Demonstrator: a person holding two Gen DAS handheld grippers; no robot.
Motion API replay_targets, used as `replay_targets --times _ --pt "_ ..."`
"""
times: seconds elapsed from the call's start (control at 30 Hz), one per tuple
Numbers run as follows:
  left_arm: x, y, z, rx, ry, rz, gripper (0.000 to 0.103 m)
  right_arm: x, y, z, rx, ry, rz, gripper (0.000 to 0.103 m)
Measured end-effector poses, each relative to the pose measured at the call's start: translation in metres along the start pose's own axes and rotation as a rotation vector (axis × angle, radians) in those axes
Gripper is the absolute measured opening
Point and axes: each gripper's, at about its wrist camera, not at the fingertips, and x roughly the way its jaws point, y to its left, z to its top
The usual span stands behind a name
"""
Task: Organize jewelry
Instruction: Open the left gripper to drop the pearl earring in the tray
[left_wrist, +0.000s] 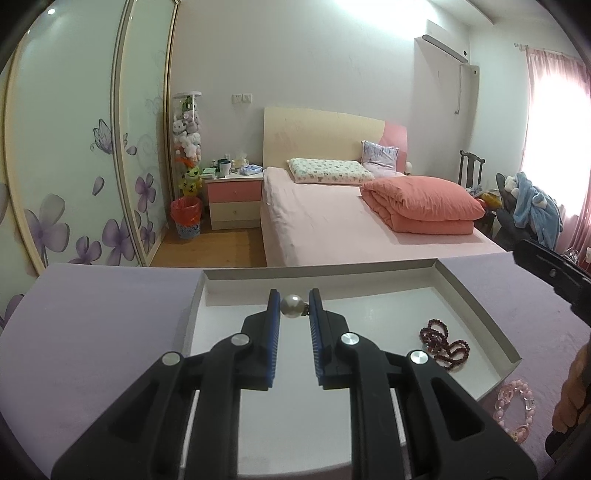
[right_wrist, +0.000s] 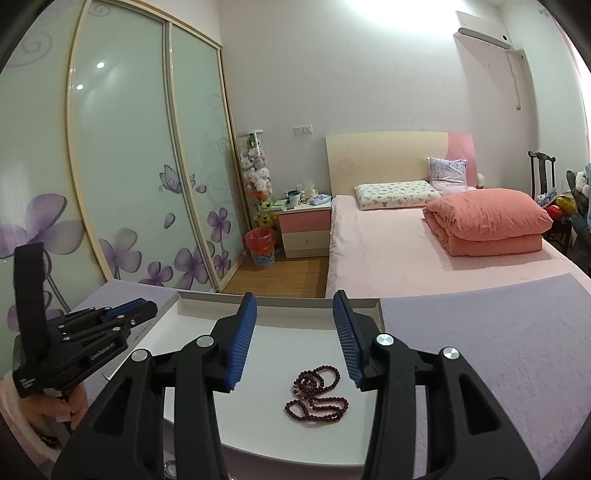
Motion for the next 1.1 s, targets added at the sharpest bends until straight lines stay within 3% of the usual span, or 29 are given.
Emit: replay_targets --times 0.17,0.33,0.77,1.1 --pt "0.011 0.002 -0.003 -0.009 0.017 -0.001 0.018 0.000 0.000 -0.001 -0.002 0.002 -0.004 0.045" --pt "0.015 0.002 -0.005 -0.003 0.025 0.004 0.032 0.002 -0.003 -0.004 -0.004 0.009 -0.009 0.045" --pt "0.000 0.007 -0.003 -0.023 0.000 0.032 0.033 -0.006 -0.005 -0.002 0.001 -0.004 -0.022 0.045" --pt "-0.047 0.014 -0.016 -0.031 -0.027 0.029 0.035 -0.045 0.000 -0.019 0.002 0.005 -0.033 0.045"
